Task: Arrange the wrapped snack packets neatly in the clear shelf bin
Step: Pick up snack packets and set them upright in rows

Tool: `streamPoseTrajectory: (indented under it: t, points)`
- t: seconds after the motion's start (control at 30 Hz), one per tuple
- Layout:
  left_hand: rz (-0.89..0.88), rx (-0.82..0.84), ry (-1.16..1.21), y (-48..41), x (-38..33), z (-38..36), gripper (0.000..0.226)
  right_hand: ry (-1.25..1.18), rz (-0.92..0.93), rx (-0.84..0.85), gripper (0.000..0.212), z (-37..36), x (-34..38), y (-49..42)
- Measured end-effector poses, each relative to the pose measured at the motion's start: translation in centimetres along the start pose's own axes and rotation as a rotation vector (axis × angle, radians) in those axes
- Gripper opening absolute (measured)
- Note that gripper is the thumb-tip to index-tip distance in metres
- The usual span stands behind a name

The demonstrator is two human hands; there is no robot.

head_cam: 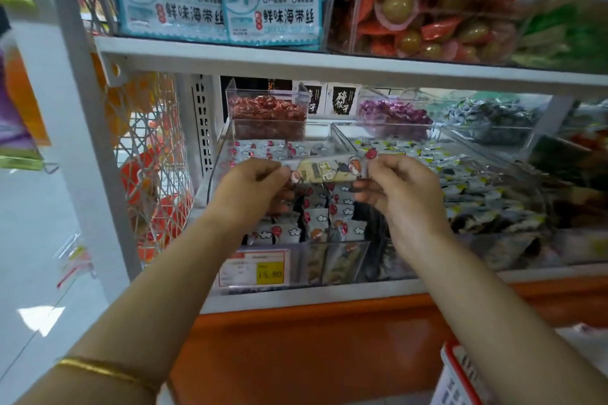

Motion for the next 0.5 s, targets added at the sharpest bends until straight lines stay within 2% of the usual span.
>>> streamPoseTrajectory:
  t: [0.1,0.2,0.33,0.5]
  points:
    - [0.055,0.078,0.174,0.1,-0.3,0.2,0.015,-0.16,-0.084,0.038,0.009,1.2,0.3,0.7]
    - [0.128,0.163,0.379,0.1,-0.6,0.4,0.008,-0.2,-0.122,0.049,0.009,1.8,0.1,0.9]
    - [0.205,0.175,0.602,-0.1,-0.6,0.5,0.01,-0.234,-0.197,0.043,0.009,1.8,-0.4,0.6]
    - [0.22,0.144,0.662,-0.2,-0.7,0.4,0.019,-0.301,-0.245,0.047,0.013,1.7,-0.6,0.3]
Point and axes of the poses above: each hand's wrist, its own y-axis away from the middle knuckle, its own z-axis out of the back of the hand, x = y × z, the point moved 1 cm from there along -y, towards the middle knuckle, and after that the axes turned 4 degrees about z, right-handed, at the moved point
